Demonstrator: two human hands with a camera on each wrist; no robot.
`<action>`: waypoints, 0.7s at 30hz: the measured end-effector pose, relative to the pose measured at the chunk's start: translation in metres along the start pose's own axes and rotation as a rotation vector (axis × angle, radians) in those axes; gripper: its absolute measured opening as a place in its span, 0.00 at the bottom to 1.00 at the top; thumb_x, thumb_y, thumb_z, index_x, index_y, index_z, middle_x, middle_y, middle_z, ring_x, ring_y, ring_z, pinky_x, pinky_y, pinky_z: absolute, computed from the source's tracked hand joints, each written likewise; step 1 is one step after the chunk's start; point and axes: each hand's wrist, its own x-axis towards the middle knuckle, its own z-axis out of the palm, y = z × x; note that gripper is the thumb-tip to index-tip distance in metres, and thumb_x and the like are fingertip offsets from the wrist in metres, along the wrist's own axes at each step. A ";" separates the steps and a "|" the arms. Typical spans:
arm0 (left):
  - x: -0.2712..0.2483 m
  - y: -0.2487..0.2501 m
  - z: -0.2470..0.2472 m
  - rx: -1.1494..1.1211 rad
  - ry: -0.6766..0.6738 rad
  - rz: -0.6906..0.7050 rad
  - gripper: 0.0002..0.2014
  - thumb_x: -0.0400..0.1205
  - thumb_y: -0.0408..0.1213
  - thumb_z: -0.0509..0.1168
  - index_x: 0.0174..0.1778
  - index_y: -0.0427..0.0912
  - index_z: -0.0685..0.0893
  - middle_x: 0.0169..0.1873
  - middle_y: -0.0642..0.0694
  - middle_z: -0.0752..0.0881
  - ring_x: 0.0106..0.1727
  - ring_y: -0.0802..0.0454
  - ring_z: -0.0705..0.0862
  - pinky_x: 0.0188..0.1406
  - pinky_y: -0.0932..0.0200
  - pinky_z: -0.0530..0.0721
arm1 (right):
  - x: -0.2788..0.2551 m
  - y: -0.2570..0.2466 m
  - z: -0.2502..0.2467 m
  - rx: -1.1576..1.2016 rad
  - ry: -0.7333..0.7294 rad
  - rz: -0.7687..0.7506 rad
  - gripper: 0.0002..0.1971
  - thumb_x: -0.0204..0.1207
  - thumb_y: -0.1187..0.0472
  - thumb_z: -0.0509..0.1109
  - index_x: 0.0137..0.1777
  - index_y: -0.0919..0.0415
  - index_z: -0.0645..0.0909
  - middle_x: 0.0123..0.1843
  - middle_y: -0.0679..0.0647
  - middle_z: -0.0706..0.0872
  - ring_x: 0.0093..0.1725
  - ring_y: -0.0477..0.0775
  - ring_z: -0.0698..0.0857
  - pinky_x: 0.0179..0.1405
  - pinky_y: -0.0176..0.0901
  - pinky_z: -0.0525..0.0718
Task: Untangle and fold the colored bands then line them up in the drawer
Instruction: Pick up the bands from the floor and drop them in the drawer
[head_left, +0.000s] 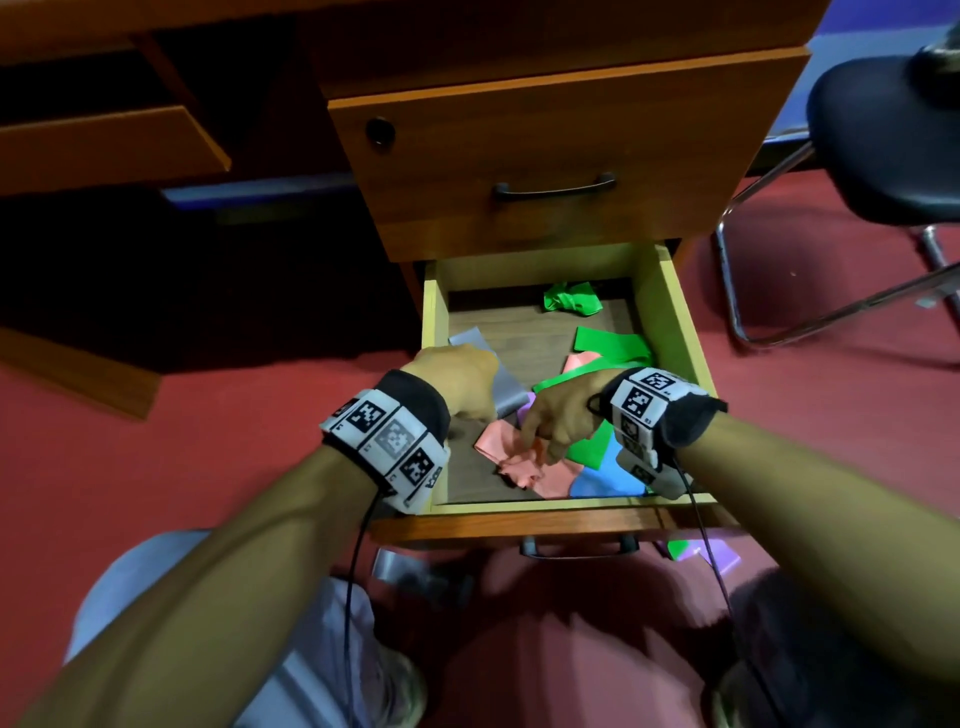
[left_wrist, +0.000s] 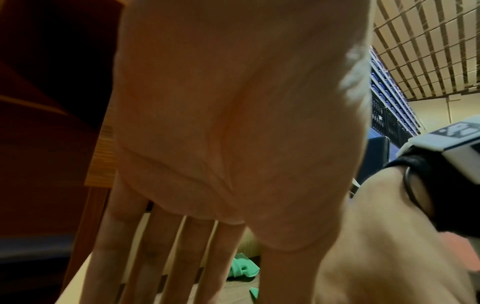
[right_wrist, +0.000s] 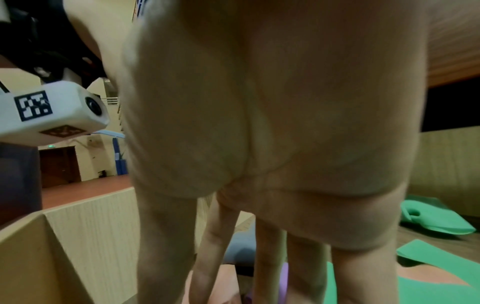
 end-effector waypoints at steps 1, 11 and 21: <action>0.000 0.002 0.000 0.006 0.006 0.010 0.24 0.84 0.47 0.69 0.75 0.44 0.77 0.66 0.44 0.83 0.63 0.41 0.84 0.53 0.51 0.84 | -0.005 0.004 0.000 0.020 0.016 -0.002 0.19 0.76 0.57 0.78 0.66 0.46 0.86 0.48 0.43 0.87 0.49 0.50 0.84 0.40 0.38 0.85; -0.036 0.063 -0.012 -0.365 0.414 0.247 0.15 0.83 0.43 0.70 0.63 0.42 0.84 0.54 0.42 0.88 0.54 0.44 0.86 0.55 0.49 0.85 | -0.116 0.065 0.005 0.163 0.742 0.058 0.19 0.79 0.55 0.75 0.70 0.55 0.83 0.63 0.50 0.86 0.55 0.47 0.83 0.52 0.34 0.75; -0.094 0.201 0.070 -0.469 0.202 0.455 0.07 0.79 0.44 0.72 0.43 0.45 0.87 0.38 0.51 0.90 0.39 0.52 0.86 0.45 0.55 0.86 | -0.140 0.180 0.147 0.561 1.317 0.446 0.18 0.77 0.64 0.64 0.66 0.61 0.80 0.59 0.67 0.88 0.61 0.69 0.85 0.60 0.52 0.81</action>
